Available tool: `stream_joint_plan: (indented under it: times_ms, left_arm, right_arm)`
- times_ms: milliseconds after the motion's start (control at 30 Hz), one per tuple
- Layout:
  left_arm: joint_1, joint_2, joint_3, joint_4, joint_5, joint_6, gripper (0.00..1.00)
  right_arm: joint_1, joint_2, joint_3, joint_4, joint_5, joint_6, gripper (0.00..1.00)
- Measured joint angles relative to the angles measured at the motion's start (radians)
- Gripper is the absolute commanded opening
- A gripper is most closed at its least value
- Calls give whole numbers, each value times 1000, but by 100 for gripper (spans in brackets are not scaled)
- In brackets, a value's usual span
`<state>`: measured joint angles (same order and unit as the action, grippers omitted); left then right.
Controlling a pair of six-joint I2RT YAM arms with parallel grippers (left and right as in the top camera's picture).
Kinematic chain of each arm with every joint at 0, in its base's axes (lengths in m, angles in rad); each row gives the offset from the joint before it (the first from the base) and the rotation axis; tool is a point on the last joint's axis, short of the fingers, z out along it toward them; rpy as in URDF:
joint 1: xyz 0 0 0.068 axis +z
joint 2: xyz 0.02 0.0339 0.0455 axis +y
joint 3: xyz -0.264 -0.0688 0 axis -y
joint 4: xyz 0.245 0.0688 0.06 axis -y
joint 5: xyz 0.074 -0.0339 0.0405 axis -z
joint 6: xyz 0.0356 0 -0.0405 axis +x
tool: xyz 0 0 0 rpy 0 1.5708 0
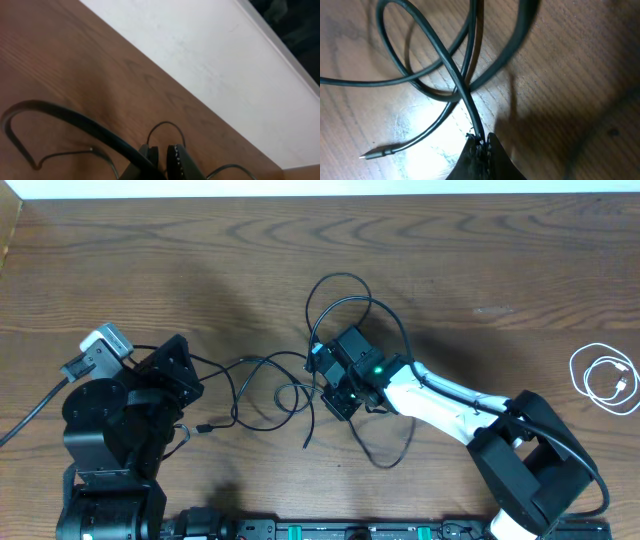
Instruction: Untangle cables
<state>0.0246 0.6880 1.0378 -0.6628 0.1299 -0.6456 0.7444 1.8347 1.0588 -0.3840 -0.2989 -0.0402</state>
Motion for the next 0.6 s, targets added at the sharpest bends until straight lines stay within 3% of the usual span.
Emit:
stream_joint_plan:
  times_ms: [133,200,367,500,600]
  left_arm:
    - [0,3,0,-13,1,0,13]
    - [0,10,0,-13,3,-2,8]
    - [0,45,0,-13,-2,-78,8]
    - [0,93,0,-12,-24,-283,8]
    - [0,143,0,-12,-23,-507,9]
  right_arm:
    - [-10,-61,2,-8,-33,4,1]
    - [-19,-136,3,-13,-33,5,1]
    - [-41,-351,23,-76,54,7,1]
    - [-65,-477,27,-139,143,8,1]
    - [-75,-531,27,-169,149,11,1]
